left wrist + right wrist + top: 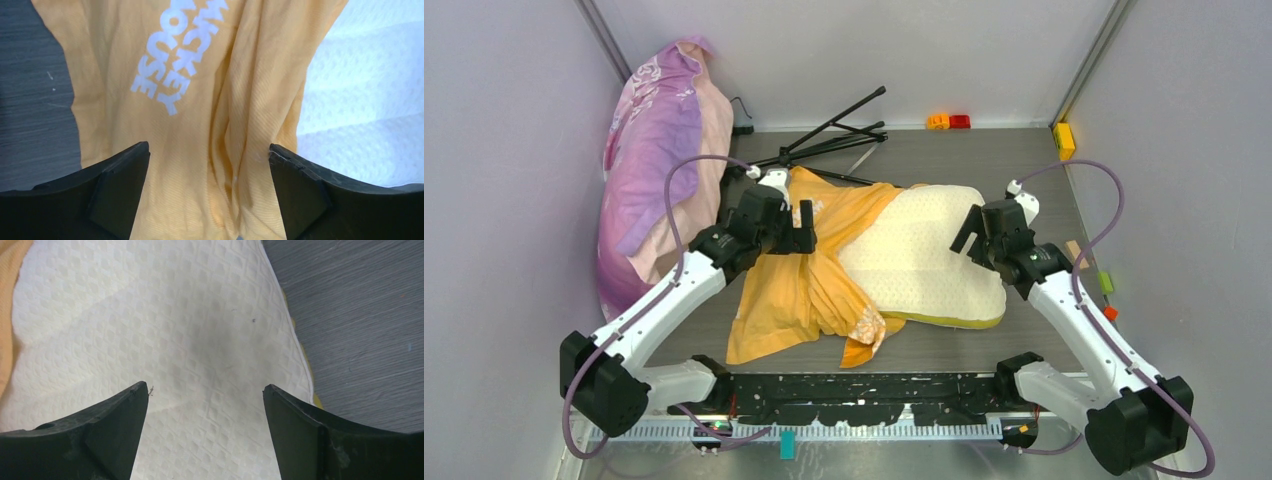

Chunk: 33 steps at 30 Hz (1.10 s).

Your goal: Remove the pillowcase from the pillow

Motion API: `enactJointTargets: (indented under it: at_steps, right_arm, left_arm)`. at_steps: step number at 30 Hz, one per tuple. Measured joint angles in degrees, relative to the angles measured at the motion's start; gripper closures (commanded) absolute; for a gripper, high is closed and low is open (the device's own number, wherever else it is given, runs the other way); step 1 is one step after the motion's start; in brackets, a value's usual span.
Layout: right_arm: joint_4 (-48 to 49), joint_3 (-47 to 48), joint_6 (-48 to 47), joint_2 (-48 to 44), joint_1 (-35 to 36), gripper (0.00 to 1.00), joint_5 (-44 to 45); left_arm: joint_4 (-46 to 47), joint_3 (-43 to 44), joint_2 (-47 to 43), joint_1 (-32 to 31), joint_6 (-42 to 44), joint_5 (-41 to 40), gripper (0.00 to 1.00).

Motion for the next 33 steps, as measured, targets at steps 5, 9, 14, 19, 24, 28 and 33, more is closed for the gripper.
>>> enactJointTargets:
  at_steps: [5,9,14,19,24,28,33]
  right_arm:
    - [-2.82,4.96,-0.94,0.52,0.00,0.10,2.89]
    - [-2.60,6.36,-1.77,3.69,0.00,0.09,4.26]
    - [0.70,2.71,-1.75,11.76,0.00,0.10,3.54]
    - [6.12,0.11,-1.36,20.63,-0.07,0.37,0.57]
    - [9.46,-0.04,-2.23,21.62,-0.17,1.00,-1.99]
    - [10.73,-1.99,-2.82,17.79,-0.22,1.00,-2.71]
    - [10.88,-4.28,-3.48,11.43,-0.22,1.00,-4.63]
  left_arm:
    - [-1.95,6.21,0.63,-2.14,1.44,-1.31,0.00]
    - [-2.67,11.34,2.71,-6.49,2.91,-3.74,0.00]
    - [-3.72,12.37,3.56,-7.93,3.85,-3.80,0.00]
    - [-3.56,12.35,3.63,-7.89,3.85,-2.40,0.01]
    - [-2.78,12.44,5.99,-7.89,3.89,0.66,0.01]
    - [-4.81,15.78,10.91,-8.13,4.22,2.47,0.02]
    - [-5.81,23.61,19.41,-9.88,5.38,2.73,0.01]
